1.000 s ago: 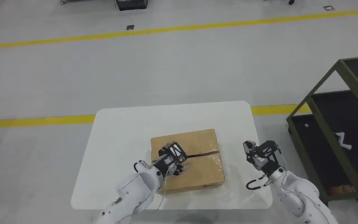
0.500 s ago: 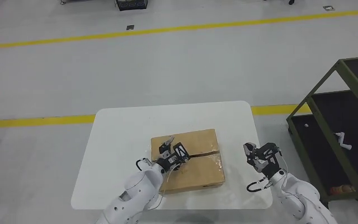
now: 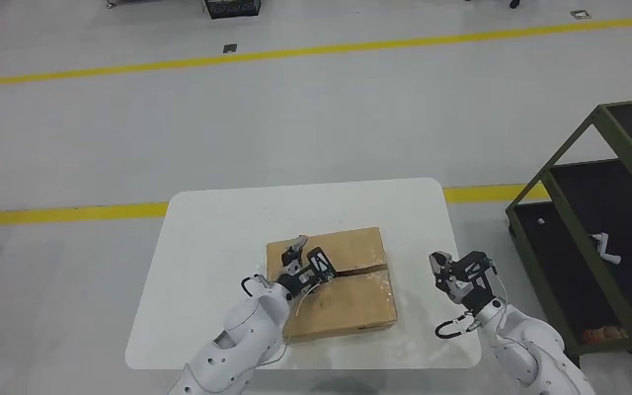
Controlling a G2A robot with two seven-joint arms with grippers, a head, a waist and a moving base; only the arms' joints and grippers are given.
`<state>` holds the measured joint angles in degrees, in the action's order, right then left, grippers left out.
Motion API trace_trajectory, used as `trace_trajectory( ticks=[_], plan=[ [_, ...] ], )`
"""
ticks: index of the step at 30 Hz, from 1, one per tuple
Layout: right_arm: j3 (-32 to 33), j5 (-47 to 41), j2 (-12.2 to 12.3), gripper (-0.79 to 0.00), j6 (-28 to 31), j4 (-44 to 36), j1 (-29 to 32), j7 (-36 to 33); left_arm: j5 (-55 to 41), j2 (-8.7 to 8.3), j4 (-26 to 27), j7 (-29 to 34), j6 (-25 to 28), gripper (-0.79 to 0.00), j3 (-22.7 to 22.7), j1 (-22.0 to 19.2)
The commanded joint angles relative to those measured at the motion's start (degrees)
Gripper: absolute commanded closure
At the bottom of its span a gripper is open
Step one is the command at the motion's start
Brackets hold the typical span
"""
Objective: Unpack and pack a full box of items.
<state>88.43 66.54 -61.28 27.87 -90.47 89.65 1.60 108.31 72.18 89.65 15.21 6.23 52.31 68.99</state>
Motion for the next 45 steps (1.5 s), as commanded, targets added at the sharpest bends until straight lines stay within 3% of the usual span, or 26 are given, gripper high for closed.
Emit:
trace_trajectory(
  ticks=[1, 4, 17, 29, 30, 31, 32, 40, 45],
  plan=[
    [0.0, -0.1, 0.0, 0.000, 0.0, 0.1, -0.1, 0.0, 0.1, 0.06, -0.2, -0.1, 0.1, -0.163, 0.2, 0.1],
    [-0.2, -0.1, 0.0, 0.000, -0.1, 0.1, -0.2, -0.2, -0.7, 0.18, -0.2, -0.1, 1.0, 0.000, 0.5, 0.1],
    [-0.6, -0.3, -0.2, 0.000, -0.4, -0.3, -0.3, -0.6, -1.2, 0.11, 1.2, -3.5, 5.8, 0.000, 1.5, 1.0],
    [1.7, -1.4, 0.0, 0.000, -0.1, -2.9, 1.2, -0.6, -0.9, -0.86, 7.9, -5.8, 9.7, 0.000, 4.7, 4.9],
    [1.7, -1.4, 0.0, 0.000, -0.1, -3.0, 1.3, -0.6, -1.1, -0.86, 8.2, -5.7, 9.5, -0.022, 4.9, 5.1],
    [1.8, -1.4, 0.0, 0.000, 0.0, -3.1, 1.3, -0.6, -1.0, -0.80, 8.3, -5.5, 8.4, -0.351, 5.1, 5.0],
    [1.8, -1.4, 0.0, 0.000, 0.0, -3.1, 1.3, -0.7, -1.3, -0.67, 8.2, -5.0, 7.5, -0.785, 5.0, 5.0],
    [1.8, -1.5, 0.0, 0.000, 0.2, -3.1, 1.2, -0.8, -1.6, 0.93, 5.5, -4.8, 3.6, -0.785, 2.2, -0.8],
    [2.3, -1.5, 0.0, 0.000, 0.1, -2.8, 1.3, -0.7, -1.9, 2.40, 1.5, -6.6, -1.7, -0.785, 0.0, -5.2]
  ],
)
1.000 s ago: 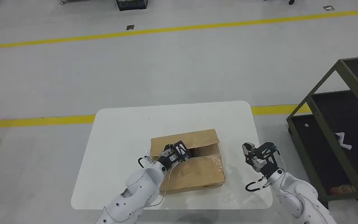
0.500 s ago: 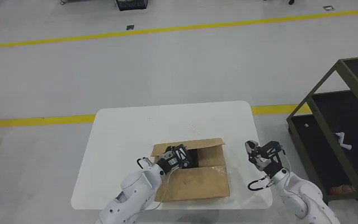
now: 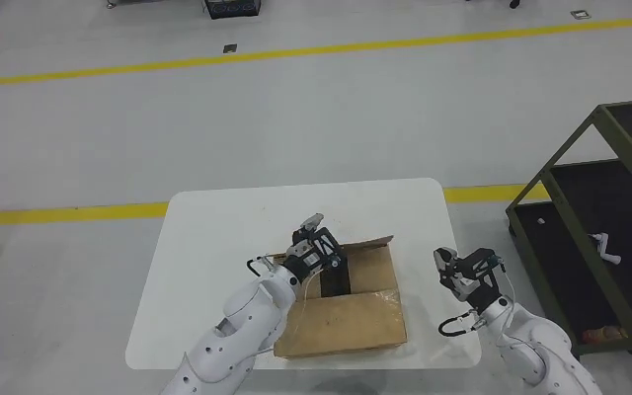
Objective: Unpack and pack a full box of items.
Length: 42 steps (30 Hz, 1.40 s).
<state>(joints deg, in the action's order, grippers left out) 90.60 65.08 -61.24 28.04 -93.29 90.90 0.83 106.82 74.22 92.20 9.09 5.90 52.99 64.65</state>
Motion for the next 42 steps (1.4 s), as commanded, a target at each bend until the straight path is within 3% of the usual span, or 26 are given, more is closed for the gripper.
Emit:
trace_trajectory(
  ticks=[1, 5, 8, 15, 20, 27, 35, 42],
  plan=[
    [0.2, 0.0, 0.0, 0.000, -0.2, 0.1, 0.1, 0.1, -0.3, 0.67, -2.0, -0.4, -2.1, -0.785, -1.1, -1.7],
    [0.6, -0.1, 0.0, 0.000, -0.4, 0.1, 0.4, 0.2, -0.9, 1.88, -5.1, 0.2, -5.0, -0.785, -2.7, -4.8],
    [1.0, 0.6, 0.0, 0.000, -1.3, -0.2, 0.7, -0.1, -3.8, 3.08, -8.0, 5.3, -5.2, -0.785, -3.7, -7.6],
    [1.8, 0.5, 0.1, 0.000, -1.7, -1.1, 1.3, 0.1, -0.4, 5.21, -14.6, 8.5, -7.7, -0.785, -6.9, -13.2],
    [1.9, 0.7, 0.0, 0.000, -1.8, -1.6, 1.6, 0.2, 0.5, 6.66, -19.5, 7.8, -10.7, -0.785, -8.4, -15.3],
    [1.6, 1.0, 0.0, 0.000, -2.1, -2.2, 1.9, 0.3, 1.4, 7.96, -23.4, 8.3, -10.2, -0.785, -9.5, -16.7],
    [1.4, 1.4, -0.1, 0.000, -1.7, -2.4, 1.9, 0.5, -0.1, 7.92, -20.1, 8.1, -9.7, -0.785, -6.7, -14.3],
    [0.9, 2.5, -0.1, 0.000, -0.1, -2.7, 0.9, 0.8, 1.6, 5.43, -8.4, 9.4, -6.8, -0.785, 1.0, -5.5]
  ],
)
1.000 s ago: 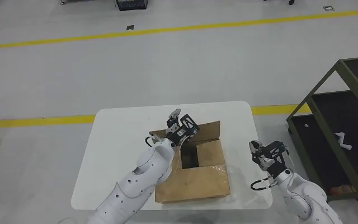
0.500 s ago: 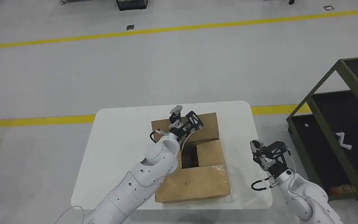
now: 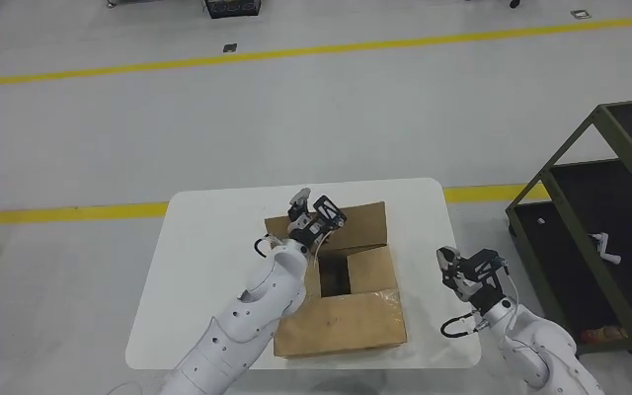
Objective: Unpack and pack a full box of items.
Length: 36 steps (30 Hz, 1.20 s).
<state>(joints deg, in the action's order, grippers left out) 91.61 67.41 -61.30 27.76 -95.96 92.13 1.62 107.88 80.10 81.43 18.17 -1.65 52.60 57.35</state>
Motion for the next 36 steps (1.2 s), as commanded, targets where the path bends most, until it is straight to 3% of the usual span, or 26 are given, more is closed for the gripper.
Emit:
trace_trajectory(
  ticks=[1, 6, 10, 17, 26, 36],
  plan=[
    [-0.2, 0.3, 0.0, 0.000, 0.3, 0.1, -0.6, -0.1, 0.8, -0.81, 4.3, 0.6, 1.4, -0.785, 2.5, 3.2],
    [-1.7, 0.3, -0.1, 0.000, 1.6, 1.3, -3.1, -1.1, -1.0, -2.19, 12.9, 2.7, 5.4, -0.785, 8.0, 9.9],
    [-4.0, 3.3, -0.1, 0.000, 4.0, 1.8, -6.0, -1.8, -8.3, -2.77, 18.6, 4.4, 8.7, -0.785, 12.0, 15.0],
    [-10.2, 8.7, -0.6, 0.000, 4.7, 5.5, -13.1, -2.4, -14.2, -3.71, 25.4, 7.6, 12.7, -0.785, 17.5, 21.2],
    [-18.4, 9.2, -2.1, 0.000, 6.4, 15.2, -25.2, -4.9, -25.2, -4.01, 28.1, 8.4, 12.4, -0.785, 21.2, 27.8],
    [-24.6, 7.4, -3.9, 0.000, 6.8, 24.4, -34.3, -8.6, -22.9, -4.68, 28.4, 6.4, 10.7, -0.785, 24.8, 30.4]
  ],
)
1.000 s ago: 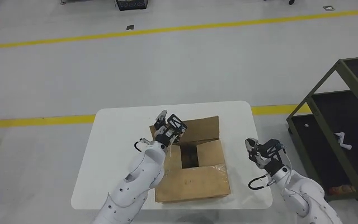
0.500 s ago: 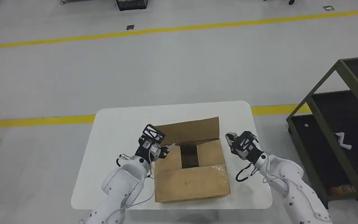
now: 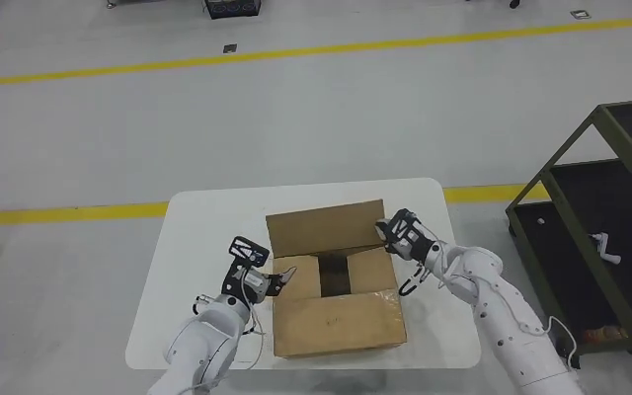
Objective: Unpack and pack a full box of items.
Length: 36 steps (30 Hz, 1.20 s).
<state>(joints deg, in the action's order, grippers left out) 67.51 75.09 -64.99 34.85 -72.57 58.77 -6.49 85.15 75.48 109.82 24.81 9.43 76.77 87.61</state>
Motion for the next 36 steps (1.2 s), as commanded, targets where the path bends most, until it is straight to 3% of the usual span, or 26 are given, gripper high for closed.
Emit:
trace_trajectory(
  ticks=[1, 8, 13, 17, 26, 28, 29, 36],
  plan=[
    [-1.0, -0.8, -0.4, 0.000, -0.4, 1.8, -1.6, -0.6, -0.4, -0.11, 0.1, -0.3, -0.5, -0.785, 1.1, 0.3],
    [-3.6, -4.0, -1.4, 0.000, 0.3, 5.9, -5.1, -2.4, -0.4, -0.45, 0.6, -0.6, 0.4, -0.785, 2.3, 1.2],
    [-2.5, -5.2, -1.2, 0.000, 2.1, 4.5, -4.4, -1.5, -1.1, -0.52, 0.1, -0.7, 1.2, -0.785, 1.8, 1.0],
    [2.2, -4.2, 0.6, 0.000, 6.6, -1.2, -0.2, -1.3, -1.7, -0.58, -0.3, -0.8, 1.5, -0.785, 1.7, 0.8],
    [16.1, -4.5, 4.5, 0.000, 16.2, -14.0, 15.5, -2.3, -4.3, -0.93, -0.1, -2.7, 2.3, -0.785, 3.8, 1.3],
    [18.9, -2.1, 5.0, 0.000, 13.7, -16.4, 18.6, -2.4, -4.1, -1.10, 0.2, -3.5, 2.5, -0.785, 4.8, 1.9],
    [20.4, 1.9, 5.2, 0.000, 9.1, -17.8, 20.1, -3.4, -4.2, -1.18, 0.3, -3.8, 2.8, -0.785, 5.2, 2.2],
    [20.4, 1.9, 5.2, 0.000, 9.1, -17.8, 20.1, -3.4, -3.6, -1.59, 1.0, -4.3, 3.1, -0.785, 6.8, 4.0]
  ],
)
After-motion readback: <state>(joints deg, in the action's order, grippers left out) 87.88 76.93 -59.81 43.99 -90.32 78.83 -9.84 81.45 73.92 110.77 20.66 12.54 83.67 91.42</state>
